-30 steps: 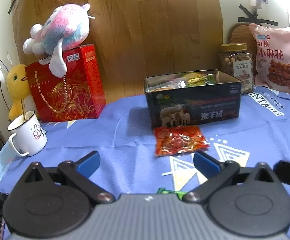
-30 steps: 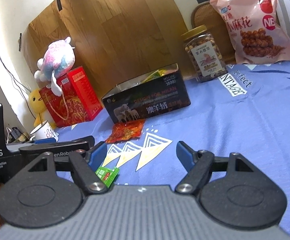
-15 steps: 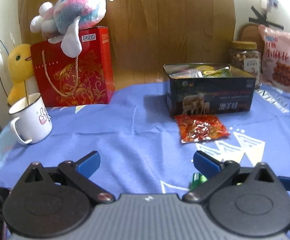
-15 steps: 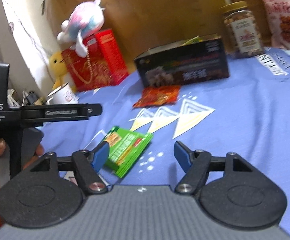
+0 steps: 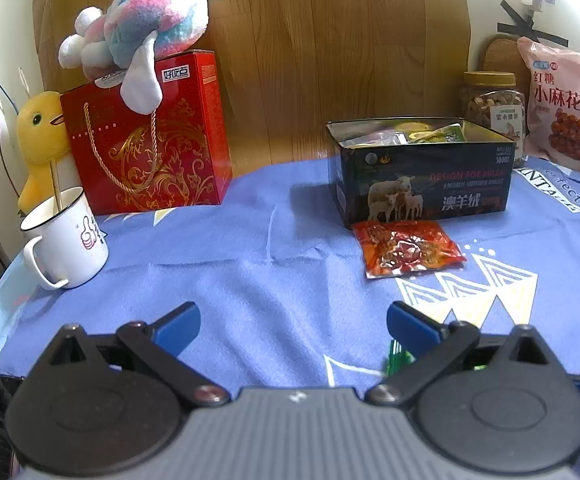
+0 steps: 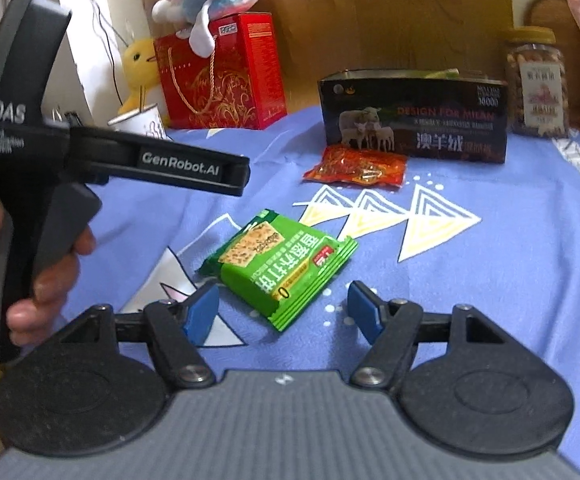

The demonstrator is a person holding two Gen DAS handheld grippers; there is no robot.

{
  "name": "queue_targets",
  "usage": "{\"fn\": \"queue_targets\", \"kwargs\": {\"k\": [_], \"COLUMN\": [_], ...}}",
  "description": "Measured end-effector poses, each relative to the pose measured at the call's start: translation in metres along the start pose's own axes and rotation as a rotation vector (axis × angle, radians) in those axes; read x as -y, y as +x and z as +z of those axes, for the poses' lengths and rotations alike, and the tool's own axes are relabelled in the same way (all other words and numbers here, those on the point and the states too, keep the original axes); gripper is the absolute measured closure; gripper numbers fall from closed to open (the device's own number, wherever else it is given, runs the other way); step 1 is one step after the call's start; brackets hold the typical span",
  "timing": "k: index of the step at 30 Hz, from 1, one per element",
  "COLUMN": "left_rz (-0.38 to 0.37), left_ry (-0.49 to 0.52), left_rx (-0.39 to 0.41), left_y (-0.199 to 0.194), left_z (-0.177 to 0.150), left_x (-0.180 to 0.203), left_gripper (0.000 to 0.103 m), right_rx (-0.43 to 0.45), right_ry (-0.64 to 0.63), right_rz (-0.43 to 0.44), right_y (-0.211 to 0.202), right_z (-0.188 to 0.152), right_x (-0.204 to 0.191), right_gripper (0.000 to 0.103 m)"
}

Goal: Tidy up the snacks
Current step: 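Reach the right gripper down to the green cracker pack, then reach the left gripper to the green cracker pack and close on it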

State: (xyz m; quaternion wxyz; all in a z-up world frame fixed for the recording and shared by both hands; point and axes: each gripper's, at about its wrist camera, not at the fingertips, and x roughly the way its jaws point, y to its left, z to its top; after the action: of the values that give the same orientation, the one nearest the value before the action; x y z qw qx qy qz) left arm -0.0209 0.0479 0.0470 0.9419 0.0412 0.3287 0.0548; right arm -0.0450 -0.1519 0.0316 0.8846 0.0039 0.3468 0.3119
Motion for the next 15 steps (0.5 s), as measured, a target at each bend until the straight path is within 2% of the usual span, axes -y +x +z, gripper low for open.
{"fn": "queue_targets", "kwargs": {"k": [1,2,4,5,15], "left_rz": [0.0,0.0,0.0,-0.001,-0.006], "left_ry": [-0.001,-0.001,0.0,0.0,-0.018], "left_rx": [-0.002,-0.003,-0.005,-0.007,-0.036], "left_y": [0.0,0.001,0.001,0.002,0.007], "left_z": [0.0,0.0,0.0,0.0,-0.003], "left_x": [0.0,0.0,0.001,0.001,-0.001], "left_gripper": [0.0,0.0,0.0,0.0,0.0], "right_rx": [0.006,0.011,0.018,0.021,0.036], "right_ry": [-0.011,-0.023,-0.014,-0.002,0.006], "right_rz": [-0.022,-0.04,-0.06,-0.061,-0.041], "right_y": [0.001,0.001,0.001,0.0,0.0], "right_z": [0.0,0.0,0.0,0.0,-0.002], "right_x": [0.0,0.0,0.003,0.006,0.007], "right_gripper": [0.042,0.045,0.06,0.061,0.059]}}
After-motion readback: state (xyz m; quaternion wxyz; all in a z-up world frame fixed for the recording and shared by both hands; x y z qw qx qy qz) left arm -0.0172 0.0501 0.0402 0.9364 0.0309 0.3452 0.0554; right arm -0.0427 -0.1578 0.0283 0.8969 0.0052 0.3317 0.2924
